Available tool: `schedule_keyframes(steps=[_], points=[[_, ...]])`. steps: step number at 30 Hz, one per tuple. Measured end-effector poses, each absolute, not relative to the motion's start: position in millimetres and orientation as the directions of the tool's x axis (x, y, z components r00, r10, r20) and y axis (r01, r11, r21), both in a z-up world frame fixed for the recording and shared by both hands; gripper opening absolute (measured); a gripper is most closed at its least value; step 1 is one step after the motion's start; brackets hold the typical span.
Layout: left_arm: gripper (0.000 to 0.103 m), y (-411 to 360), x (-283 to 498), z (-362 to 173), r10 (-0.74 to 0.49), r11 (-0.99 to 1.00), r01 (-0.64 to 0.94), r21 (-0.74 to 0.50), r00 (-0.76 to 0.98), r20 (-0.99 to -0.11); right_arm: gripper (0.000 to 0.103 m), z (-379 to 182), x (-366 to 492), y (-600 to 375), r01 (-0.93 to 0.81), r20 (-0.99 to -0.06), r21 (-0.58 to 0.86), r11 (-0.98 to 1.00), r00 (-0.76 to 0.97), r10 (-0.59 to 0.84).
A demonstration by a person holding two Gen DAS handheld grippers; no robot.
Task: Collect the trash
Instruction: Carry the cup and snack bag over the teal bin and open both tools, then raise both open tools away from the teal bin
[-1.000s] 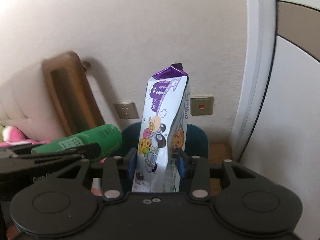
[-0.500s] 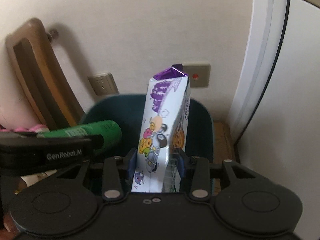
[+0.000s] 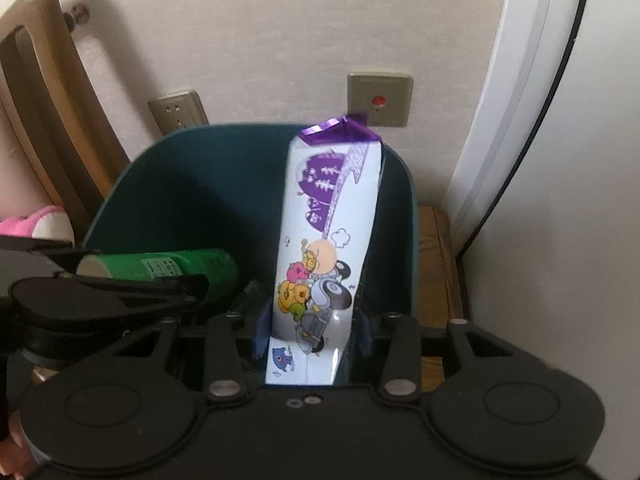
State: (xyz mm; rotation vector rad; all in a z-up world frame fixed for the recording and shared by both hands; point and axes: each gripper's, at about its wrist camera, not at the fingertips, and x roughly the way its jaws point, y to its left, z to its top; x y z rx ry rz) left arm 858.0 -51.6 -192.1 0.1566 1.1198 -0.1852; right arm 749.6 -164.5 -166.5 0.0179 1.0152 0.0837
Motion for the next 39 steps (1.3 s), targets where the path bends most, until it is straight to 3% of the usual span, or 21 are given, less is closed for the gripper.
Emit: schedule_keyframes(steps=[7, 12, 14, 22, 33, 39], points=[[0.048, -51.9, 859.6, -191.4, -0.064, 0.973, 0.228, 0.039, 0.426, -0.902, 0.045, -166.3, 746.6, -167.8, -0.063, -0.856, 0.053, 0.997, 0.511, 0.078], [0.063, -42.7, 859.2, -186.0, -0.090, 0.977, 0.212, 0.002, 0.421, -0.902, 0.055, -162.2, 746.5, -169.3, -0.078, -0.844, 0.082, 0.994, 0.525, 0.111], [0.063, -39.5, 856.2, -180.9, -0.103, 0.980, 0.201, -0.016, 0.430, -0.897, 0.060, -157.3, 742.9, -170.1, -0.081, -0.834, 0.083, 0.993, 0.540, 0.114], [0.063, -39.1, 835.1, -154.4, -0.112, 0.981, 0.191, -0.020, 0.485, -0.868, 0.063, -133.2, 722.7, -175.2, -0.122, -0.799, 0.112, 0.986, 0.579, 0.163], [0.075, -43.4, 760.0, -93.6, -0.125, 0.984, 0.178, -0.020, 0.601, -0.790, 0.067, -84.4, 656.8, -198.7, -0.176, -0.716, 0.166, 0.970, 0.656, 0.241], [0.076, -47.4, 699.0, -71.0, -0.104, 0.990, 0.142, -0.016, 0.645, -0.757, 0.071, -67.3, 607.3, -208.9, -0.223, -0.675, 0.191, 0.956, 0.677, 0.293]])
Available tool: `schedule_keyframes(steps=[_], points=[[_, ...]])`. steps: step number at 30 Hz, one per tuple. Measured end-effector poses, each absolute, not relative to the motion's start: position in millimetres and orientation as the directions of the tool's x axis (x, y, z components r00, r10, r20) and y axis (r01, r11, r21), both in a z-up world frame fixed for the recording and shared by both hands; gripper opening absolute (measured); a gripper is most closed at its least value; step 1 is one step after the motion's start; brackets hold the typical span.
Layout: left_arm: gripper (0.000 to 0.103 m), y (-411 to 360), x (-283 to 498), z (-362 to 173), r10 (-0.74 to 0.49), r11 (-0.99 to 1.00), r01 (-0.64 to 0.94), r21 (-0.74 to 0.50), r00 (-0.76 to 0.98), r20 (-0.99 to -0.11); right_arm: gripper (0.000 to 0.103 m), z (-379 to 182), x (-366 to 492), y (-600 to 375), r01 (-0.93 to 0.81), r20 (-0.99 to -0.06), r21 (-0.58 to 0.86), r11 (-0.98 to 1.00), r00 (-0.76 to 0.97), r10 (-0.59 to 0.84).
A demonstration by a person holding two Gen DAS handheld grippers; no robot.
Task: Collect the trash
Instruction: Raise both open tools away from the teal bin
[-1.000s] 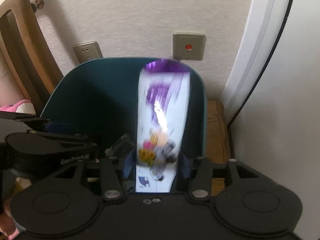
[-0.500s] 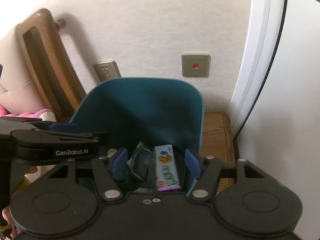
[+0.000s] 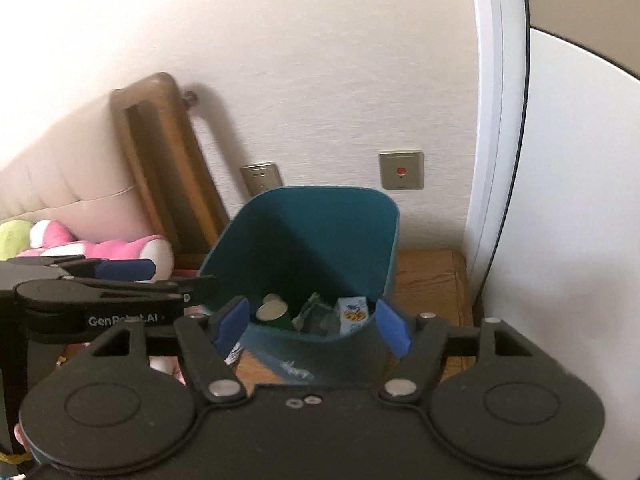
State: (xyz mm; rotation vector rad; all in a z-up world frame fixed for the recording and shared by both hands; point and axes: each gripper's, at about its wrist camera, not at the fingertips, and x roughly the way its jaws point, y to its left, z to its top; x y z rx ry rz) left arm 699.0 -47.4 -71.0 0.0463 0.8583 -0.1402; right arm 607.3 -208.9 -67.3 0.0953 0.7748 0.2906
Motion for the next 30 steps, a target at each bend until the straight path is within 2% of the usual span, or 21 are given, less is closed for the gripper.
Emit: schedule_keyframes(steps=[9, 16, 19, 20, 21, 27, 30], points=[[0.080, -52.7, 595.0, -54.8, -0.024, 1.000, 0.015, -0.019, 0.696, -0.718, 0.076, -61.9, 540.5, -222.3, -0.290, -0.625, 0.213, 0.933, 0.694, 0.358], [0.083, -29.6, 549.8, -65.8, -0.052, 0.995, -0.026, -0.095, 0.686, -0.726, 0.077, -78.3, 513.3, -226.9, -0.256, -0.637, 0.264, 0.930, 0.678, 0.368], [0.089, -16.8, 541.3, -78.6, -0.076, 0.993, -0.010, -0.114, 0.682, -0.727, 0.077, -91.1, 501.6, -224.2, -0.235, -0.648, 0.258, 0.937, 0.677, 0.348], [0.096, -13.8, 536.8, -83.1, -0.079, 0.994, -0.006, -0.112, 0.679, -0.730, 0.077, -98.1, 496.7, -222.8, -0.223, -0.651, 0.258, 0.940, 0.679, 0.340], [0.099, -10.5, 533.8, -89.6, -0.086, 0.994, 0.003, -0.113, 0.675, -0.733, 0.077, -105.0, 493.4, -221.2, -0.211, -0.653, 0.261, 0.942, 0.680, 0.333], [0.102, 1.7, 524.0, -139.4, -0.091, 0.996, 0.049, -0.079, 0.661, -0.745, 0.077, -162.7, 468.0, -217.1, -0.164, -0.694, 0.236, 0.958, 0.662, 0.285], [0.102, 4.6, 520.7, -175.0, -0.119, 0.993, 0.062, -0.104, 0.659, -0.743, 0.077, -200.5, 459.0, -221.8, -0.142, -0.725, 0.226, 0.964, 0.636, 0.264]])
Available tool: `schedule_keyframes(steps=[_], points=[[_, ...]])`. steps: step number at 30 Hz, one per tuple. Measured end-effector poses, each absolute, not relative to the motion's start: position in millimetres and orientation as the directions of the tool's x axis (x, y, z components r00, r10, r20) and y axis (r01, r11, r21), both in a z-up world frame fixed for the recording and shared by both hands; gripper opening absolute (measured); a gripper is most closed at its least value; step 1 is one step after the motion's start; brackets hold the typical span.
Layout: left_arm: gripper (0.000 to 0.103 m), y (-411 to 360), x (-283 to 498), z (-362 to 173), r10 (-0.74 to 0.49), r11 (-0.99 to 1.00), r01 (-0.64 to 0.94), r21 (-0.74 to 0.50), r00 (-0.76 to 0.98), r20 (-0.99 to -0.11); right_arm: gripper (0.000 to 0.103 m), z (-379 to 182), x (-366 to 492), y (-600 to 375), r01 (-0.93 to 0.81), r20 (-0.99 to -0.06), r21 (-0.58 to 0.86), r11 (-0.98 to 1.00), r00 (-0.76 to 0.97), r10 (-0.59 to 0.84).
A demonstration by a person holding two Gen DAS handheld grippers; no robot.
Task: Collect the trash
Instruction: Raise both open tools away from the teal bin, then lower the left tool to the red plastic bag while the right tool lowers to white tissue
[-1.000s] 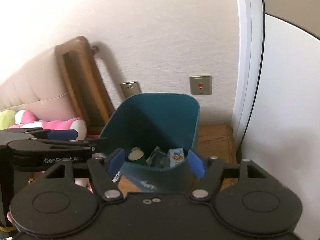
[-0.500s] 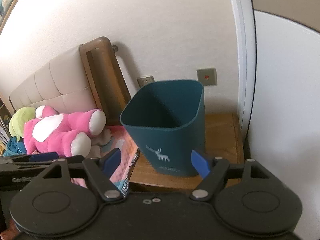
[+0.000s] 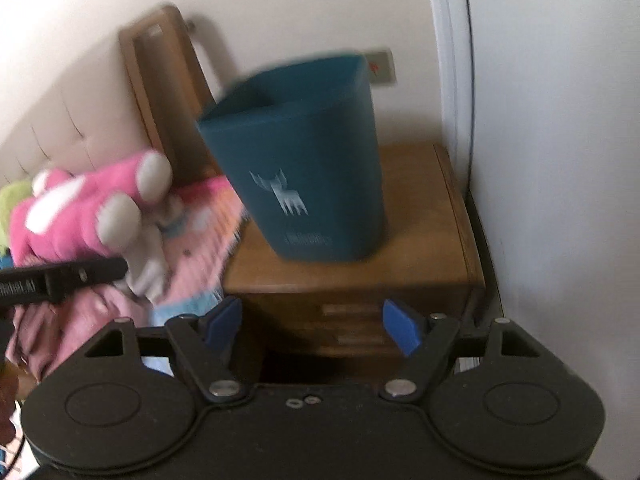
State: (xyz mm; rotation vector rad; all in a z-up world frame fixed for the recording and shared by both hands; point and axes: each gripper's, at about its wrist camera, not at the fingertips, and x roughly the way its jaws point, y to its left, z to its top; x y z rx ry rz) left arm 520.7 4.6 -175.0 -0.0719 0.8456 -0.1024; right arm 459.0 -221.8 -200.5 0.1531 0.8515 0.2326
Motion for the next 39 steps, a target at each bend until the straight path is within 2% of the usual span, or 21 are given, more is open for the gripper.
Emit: schedule_keyframes(steps=[6, 11, 15, 27, 34, 39], points=[[0.102, -1.1, 518.0, -267.0, -0.147, 0.989, 0.076, -0.126, 0.590, -0.794, 0.078, -286.4, 445.8, -239.2, -0.131, -0.779, 0.208, 0.969, 0.577, 0.245], [0.102, -2.5, 515.1, -366.5, -0.175, 0.983, 0.037, -0.182, 0.509, -0.843, 0.078, -383.9, 433.1, -252.4, -0.128, -0.836, 0.186, 0.974, 0.500, 0.226], [0.102, -2.6, 505.3, -444.7, -0.152, 0.984, -0.012, -0.176, 0.448, -0.881, 0.078, -466.8, 417.5, -256.0, -0.133, -0.880, 0.183, 0.974, 0.420, 0.223], [0.102, -8.8, 491.8, -647.3, -0.036, 0.992, -0.106, -0.070, 0.298, -0.954, 0.077, -675.3, 386.0, -234.9, -0.165, -0.947, 0.201, 0.966, 0.220, 0.235], [0.102, -2.4, 492.6, -753.7, 0.037, 0.990, -0.137, 0.010, 0.190, -0.981, 0.075, -765.6, 385.8, -226.4, -0.139, -0.965, 0.195, 0.971, 0.147, 0.215], [0.101, 1.9, 497.1, -807.0, 0.048, 0.986, -0.164, 0.024, 0.145, -0.988, 0.075, -816.7, 383.7, -227.5, -0.121, -0.972, 0.193, 0.974, 0.110, 0.207]])
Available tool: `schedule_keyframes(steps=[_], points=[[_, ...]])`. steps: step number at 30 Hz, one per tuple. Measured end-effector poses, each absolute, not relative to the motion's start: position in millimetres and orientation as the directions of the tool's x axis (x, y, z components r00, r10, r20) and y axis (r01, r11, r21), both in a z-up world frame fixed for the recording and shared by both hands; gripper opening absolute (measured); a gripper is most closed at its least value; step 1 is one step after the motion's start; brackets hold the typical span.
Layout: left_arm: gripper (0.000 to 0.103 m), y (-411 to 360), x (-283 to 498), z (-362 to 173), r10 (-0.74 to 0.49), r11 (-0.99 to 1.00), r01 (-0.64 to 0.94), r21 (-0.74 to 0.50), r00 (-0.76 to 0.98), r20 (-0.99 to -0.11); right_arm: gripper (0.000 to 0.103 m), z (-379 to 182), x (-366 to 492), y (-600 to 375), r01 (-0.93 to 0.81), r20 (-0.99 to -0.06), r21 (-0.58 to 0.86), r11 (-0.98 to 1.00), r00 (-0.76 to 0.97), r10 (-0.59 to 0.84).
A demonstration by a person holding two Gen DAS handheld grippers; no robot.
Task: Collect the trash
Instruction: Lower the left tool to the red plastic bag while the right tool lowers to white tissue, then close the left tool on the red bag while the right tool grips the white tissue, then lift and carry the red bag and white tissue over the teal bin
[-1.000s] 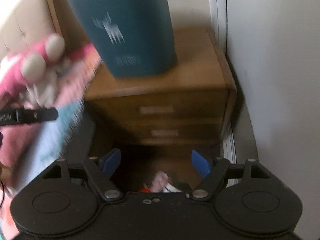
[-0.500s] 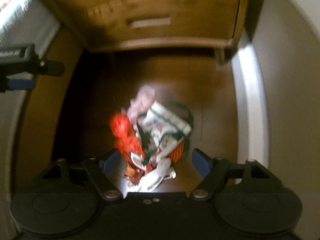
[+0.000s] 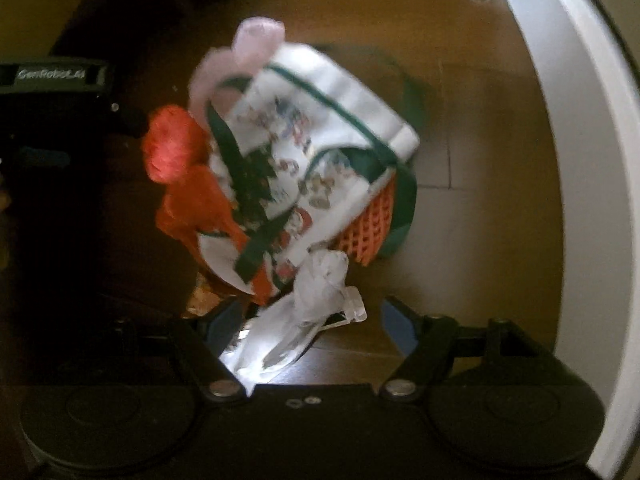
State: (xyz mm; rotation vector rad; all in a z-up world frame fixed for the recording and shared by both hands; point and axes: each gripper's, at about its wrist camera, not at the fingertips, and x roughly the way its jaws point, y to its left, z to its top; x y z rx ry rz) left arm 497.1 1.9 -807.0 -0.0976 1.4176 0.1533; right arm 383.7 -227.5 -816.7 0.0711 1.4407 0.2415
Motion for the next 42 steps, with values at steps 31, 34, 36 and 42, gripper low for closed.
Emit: schedule_keyframes(steps=[31, 34, 36, 42], points=[[0.054, 6.1, 473.1, -792.4, -0.033, 0.982, -0.185, -0.047, 0.079, -0.996, 0.009, -785.1, 374.9, -229.4, -0.089, -0.970, 0.204, 0.975, 0.118, 0.213], [0.054, 2.5, 464.4, -755.0, -0.024, 0.986, -0.164, -0.040, 0.097, -0.995, 0.009, -743.8, 373.8, -232.9, -0.089, -0.965, 0.209, 0.974, 0.144, 0.221], [0.054, 2.8, 461.2, -726.9, -0.025, 0.986, -0.160, -0.043, 0.113, -0.993, 0.009, -711.5, 372.4, -235.5, -0.098, -0.961, 0.209, 0.973, 0.165, 0.223], [0.054, 4.9, 457.0, -626.2, -0.033, 0.987, -0.151, -0.059, 0.168, -0.985, 0.009, -604.8, 371.6, -243.9, -0.119, -0.943, 0.201, 0.972, 0.247, 0.225]])
